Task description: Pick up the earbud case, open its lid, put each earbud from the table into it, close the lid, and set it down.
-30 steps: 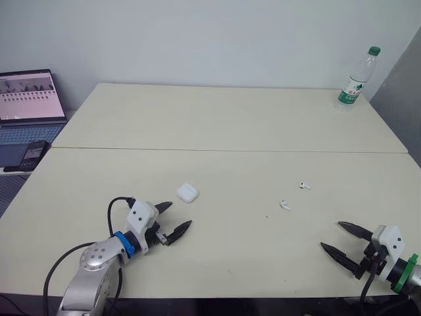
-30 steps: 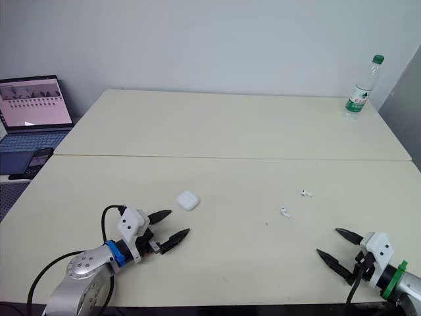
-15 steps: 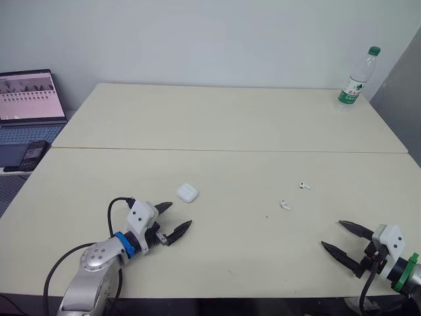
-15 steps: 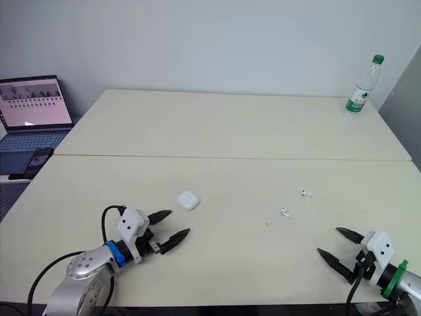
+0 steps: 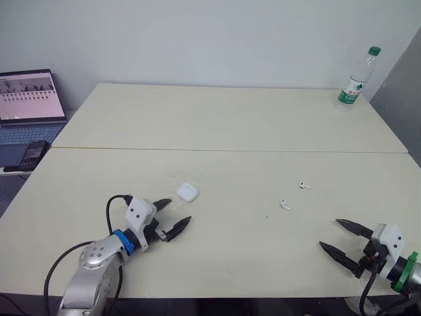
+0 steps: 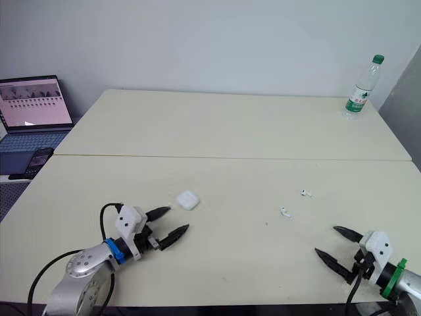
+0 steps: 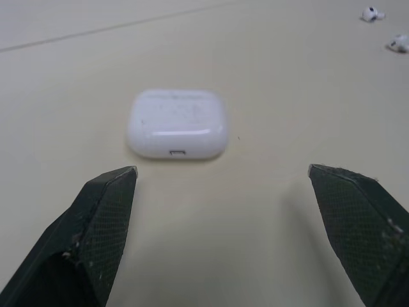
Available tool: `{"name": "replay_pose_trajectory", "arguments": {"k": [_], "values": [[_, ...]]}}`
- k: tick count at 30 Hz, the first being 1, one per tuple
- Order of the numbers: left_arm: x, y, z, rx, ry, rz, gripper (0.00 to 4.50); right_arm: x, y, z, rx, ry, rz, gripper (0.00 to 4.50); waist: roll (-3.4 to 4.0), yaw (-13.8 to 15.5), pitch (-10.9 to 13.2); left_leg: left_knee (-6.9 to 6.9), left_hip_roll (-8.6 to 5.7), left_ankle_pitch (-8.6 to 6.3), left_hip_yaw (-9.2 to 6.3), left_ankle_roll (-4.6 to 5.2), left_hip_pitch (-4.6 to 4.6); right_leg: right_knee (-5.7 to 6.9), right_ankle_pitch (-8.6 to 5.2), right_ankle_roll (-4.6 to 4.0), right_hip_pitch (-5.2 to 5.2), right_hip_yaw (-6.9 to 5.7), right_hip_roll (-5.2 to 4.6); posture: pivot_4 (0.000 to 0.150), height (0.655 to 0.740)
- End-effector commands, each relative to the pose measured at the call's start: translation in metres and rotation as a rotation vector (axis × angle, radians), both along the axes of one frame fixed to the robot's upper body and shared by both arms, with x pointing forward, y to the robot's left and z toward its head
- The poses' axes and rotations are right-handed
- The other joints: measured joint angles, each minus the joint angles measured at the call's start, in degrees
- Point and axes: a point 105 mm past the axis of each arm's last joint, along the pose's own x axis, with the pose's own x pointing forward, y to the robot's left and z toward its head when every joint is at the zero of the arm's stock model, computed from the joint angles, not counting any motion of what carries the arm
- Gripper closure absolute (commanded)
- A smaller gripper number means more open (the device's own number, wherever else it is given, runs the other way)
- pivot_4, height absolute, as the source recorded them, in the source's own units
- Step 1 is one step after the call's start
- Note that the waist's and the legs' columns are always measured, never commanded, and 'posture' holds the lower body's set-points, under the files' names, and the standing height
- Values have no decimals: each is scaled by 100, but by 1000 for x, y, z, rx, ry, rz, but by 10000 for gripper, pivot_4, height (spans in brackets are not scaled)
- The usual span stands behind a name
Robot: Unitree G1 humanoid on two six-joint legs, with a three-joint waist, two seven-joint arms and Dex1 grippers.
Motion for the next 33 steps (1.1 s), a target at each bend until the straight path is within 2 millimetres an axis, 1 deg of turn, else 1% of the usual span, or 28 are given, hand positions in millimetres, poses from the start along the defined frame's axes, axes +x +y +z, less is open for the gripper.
{"name": "replay_pose_trajectory", "arguments": {"k": [1,5,10,16,21,24,25,27,28,30,32,33], "values": [[9,3,16,-26,-76,31,0,0,21,20,35,-61,81,446,-1,0,0,0,0,0,0,0,0,0,1,2,0,0,0,1500,7362],[18,0,14,-20,-81,55,0,0,42,36,76,-106,143,446,-1,0,0,0,0,0,0,0,-1,0,2,4,0,0,1,1500,7362],[27,-6,5,-4,-54,75,0,2,59,49,90,-139,188,446,-4,0,2,1,-2,0,0,0,-2,0,4,7,0,0,1,1500,7362],[36,-13,0,4,-29,56,0,3,66,54,90,-152,194,446,-5,0,2,1,-2,0,-3,0,-4,0,5,7,0,-2,2,1500,7362],[37,-20,-3,19,-17,14,0,2,67,56,87,-156,188,446,-5,-3,2,1,-1,0,-1,0,-3,0,5,7,0,-1,2,1500,7362],[37,-20,-4,-3,-9,20,6100,2,66,57,84,-160,184,53,-5,0,2,1,-2,0,-2,0,-3,0,5,8,0,-1,2,1500,7362],[37,-20,-4,0,-9,22,8938,1,66,57,83,-161,182,53,-5,0,2,1,-2,0,-1,0,-3,0,5,8,0,-1,2,1500,7362],[37,-19,-4,6,-9,26,16032,1,66,58,82,-162,180,53,-5,0,2,1,-2,0,-2,0,-3,0,5,8,0,-1,2,1500,7362],[37,-19,-4,6,-9,28,17116,0,66,58,82,-158,177,53,-5,0,2,1,-2,0,-2,0,-3,0,5,8,0,-1,2,1500,7362],[38,-20,-2,1,-13,29,17116,1,67,56,90,-125,147,53,-5,0,2,1,-2,0,-2,0,-3,0,5,8,0,-1,2,1500,7362],[39,-24,4,-6,-35,17,17116,6,69,57,136,-70,79,53,-5,0,2,1,-2,0,-4,0,-4,1,5,8,0,-1,2,1500,7362],[40,-27,10,-15,-58,5,17116,9,72,59,174,-34,47,53,-5,0,2,1,-2,0,-4,0,-4,1,6,8,0,0,2,1500,7362]]}}
